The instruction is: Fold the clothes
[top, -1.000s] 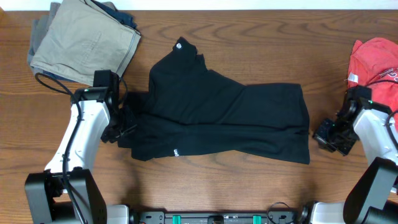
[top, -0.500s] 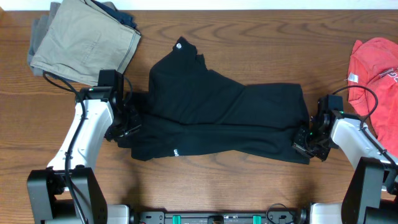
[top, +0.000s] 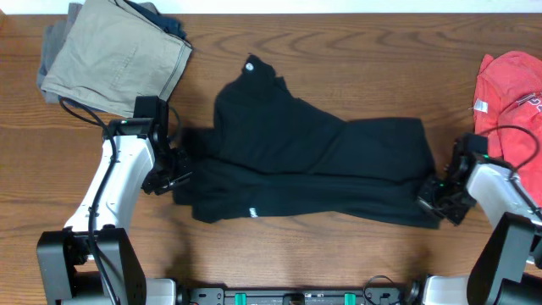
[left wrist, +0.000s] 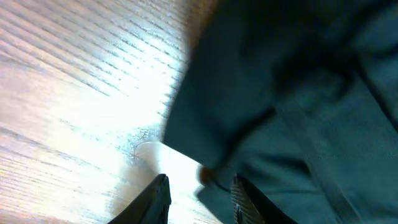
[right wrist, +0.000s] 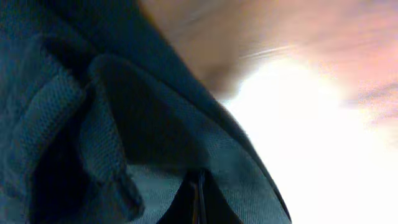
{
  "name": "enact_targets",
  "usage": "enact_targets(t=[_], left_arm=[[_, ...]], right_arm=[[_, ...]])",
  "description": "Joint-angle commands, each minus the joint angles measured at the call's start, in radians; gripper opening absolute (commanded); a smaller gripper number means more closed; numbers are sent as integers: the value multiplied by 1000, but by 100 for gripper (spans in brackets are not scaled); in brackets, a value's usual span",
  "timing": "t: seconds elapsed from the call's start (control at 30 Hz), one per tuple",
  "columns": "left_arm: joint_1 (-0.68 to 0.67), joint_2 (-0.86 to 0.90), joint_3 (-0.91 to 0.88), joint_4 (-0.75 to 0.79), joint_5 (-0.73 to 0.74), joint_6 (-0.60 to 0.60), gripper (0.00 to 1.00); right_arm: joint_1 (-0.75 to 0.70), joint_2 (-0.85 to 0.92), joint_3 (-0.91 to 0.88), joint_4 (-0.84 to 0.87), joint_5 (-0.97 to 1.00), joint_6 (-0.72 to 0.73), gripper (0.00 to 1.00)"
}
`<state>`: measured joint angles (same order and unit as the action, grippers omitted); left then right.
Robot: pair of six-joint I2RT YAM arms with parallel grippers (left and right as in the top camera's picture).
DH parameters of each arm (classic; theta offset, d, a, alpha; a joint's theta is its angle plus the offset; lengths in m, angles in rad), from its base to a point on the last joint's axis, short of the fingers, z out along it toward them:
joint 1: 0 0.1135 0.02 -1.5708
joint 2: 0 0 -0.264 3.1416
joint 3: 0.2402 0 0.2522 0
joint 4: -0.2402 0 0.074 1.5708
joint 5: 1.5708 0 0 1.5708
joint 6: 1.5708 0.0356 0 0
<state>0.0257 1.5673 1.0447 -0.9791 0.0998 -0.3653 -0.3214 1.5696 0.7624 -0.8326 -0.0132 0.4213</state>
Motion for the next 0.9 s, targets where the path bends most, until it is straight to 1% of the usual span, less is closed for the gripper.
enact_targets(t=[0.0,0.13,0.27,0.33,0.37,0.4,0.47,0.57,0.6,0.63,0.67,0.7,0.73,0.77,0.8,0.87], left_arm=[[0,-31,2,-15,10,9,34],[-10,-88,2,-31,58,9,33],[-64,-142,2,-42,99,9,34],[-109,-151,2,-51,99,2,34],[-132,-151,2,-56,99,-11,37],[-158,-148,2,-61,99,-33,40],[-212,-139,1,-71,101,-69,46],[-271,-124,0,-78,113,-109,51],[-288,-119,-1,-78,122,-125,52],[-307,-113,-1,-78,129,-150,53],[-322,-106,-1,-77,129,-174,57],[-338,-100,-2,-72,129,-198,64],[-352,-91,-2,-66,129,-219,69],[-365,-82,-2,-58,129,-248,77],[-377,-71,-2,-51,129,-274,79],[-400,-47,-2,-40,129,-335,79]], right_arm=[[-49,7,48,-21,114,3,1],[-60,7,127,-80,115,4,1],[-58,7,219,-161,94,4,1],[-57,7,266,-208,27,-9,3],[-57,7,277,-214,-26,-34,4],[-57,7,285,-216,-101,-75,7],[-57,7,286,-215,-249,-136,17],[-57,7,283,-216,-315,-146,28],[-57,7,282,-216,-317,-146,35],[-57,7,282,-216,-317,-146,45],[-57,7,281,-216,-317,-146,52],[-57,7,279,-219,-317,-146,56],[-56,7,275,-219,-317,-146,57],[-54,7,270,-219,-317,-146,58],[-51,7,267,-219,-316,-146,58],[-42,7,259,-218,-316,-146,59]])
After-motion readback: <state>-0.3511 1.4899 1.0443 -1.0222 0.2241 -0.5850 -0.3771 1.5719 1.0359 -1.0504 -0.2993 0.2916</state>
